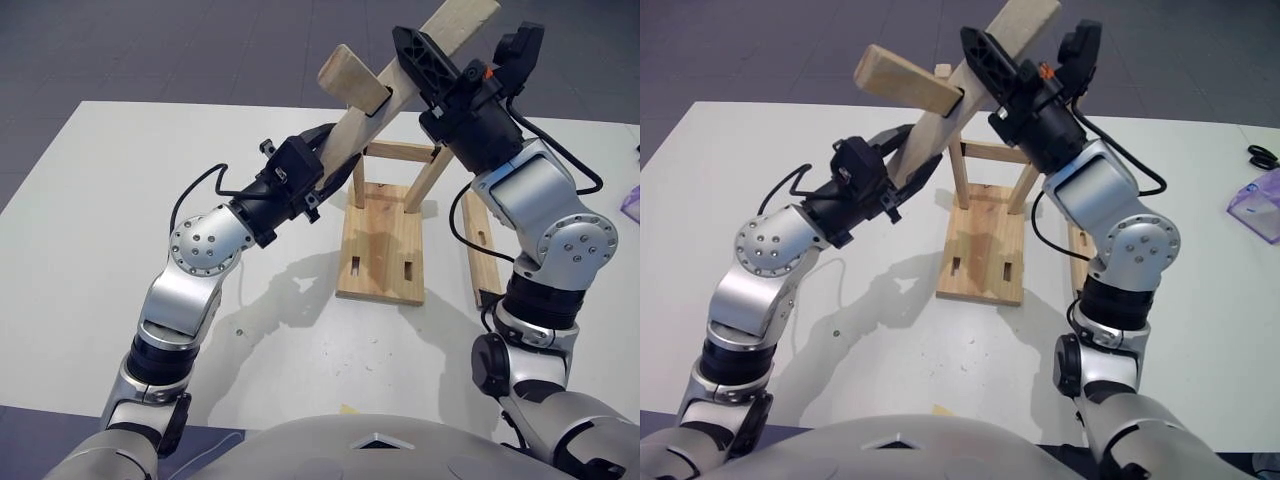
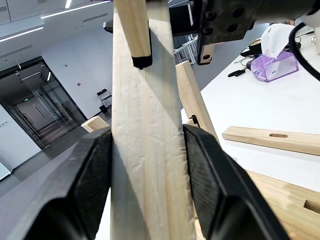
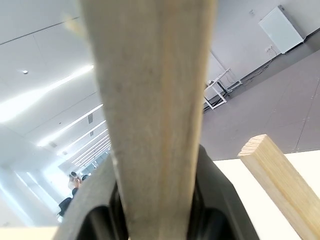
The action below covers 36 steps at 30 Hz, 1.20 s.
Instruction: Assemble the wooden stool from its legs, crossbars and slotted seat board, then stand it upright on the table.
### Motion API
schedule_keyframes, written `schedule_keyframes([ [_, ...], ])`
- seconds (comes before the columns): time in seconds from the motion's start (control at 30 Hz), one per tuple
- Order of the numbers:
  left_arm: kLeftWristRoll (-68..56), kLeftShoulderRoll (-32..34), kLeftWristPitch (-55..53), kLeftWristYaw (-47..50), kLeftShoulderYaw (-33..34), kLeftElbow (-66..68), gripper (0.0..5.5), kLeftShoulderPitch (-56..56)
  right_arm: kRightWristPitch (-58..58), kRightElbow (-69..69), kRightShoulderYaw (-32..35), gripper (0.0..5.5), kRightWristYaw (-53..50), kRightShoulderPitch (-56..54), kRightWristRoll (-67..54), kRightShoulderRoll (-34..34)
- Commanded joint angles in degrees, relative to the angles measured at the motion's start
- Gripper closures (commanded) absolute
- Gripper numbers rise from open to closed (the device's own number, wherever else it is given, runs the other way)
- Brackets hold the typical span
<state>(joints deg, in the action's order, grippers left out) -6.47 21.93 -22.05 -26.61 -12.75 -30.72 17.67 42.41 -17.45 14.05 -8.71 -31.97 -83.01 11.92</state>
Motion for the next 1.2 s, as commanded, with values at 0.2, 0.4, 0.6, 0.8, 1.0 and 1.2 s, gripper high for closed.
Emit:
schedule_keyframes([
  [0.2, -27.47, -5.45, -13.13, 13.73, 35.94, -4.29, 1.69, -2.63, 1.39, -3.08, 12.05, 4.49, 1.64, 16.19, -11.47, 8.44],
  [0.4, -24.47, -4.25, -13.99, 20.90, 37.68, -0.84, 0.75, -2.75, 5.01, 4.07, 15.26, 4.49, 9.96, 30.85, -4.81, 15.43],
  [0.6, -22.16, -5.80, -14.03, 23.31, 32.61, -2.57, 0.10, -5.96, 2.65, 7.18, 15.24, 4.48, 13.09, 34.08, 3.18, 15.91],
  [0.8, -21.61, -5.77, -13.52, 23.74, 30.73, -1.79, 0.10, -5.64, -2.76, 8.07, 12.61, 4.47, 15.76, 32.40, 13.80, 16.18],
  [1.0, -19.41, -4.91, -13.01, 24.08, 29.47, -1.79, 0.10, -6.27, -8.45, 8.24, 7.31, 4.47, 19.28, 31.68, 28.09, 19.93],
  [1.2, -18.44, -5.51, -12.63, 23.94, 27.79, -1.64, 0.10, -5.60, -18.46, 5.48, 0.35, 4.47, 18.95, 30.74, 43.59, 20.22],
])
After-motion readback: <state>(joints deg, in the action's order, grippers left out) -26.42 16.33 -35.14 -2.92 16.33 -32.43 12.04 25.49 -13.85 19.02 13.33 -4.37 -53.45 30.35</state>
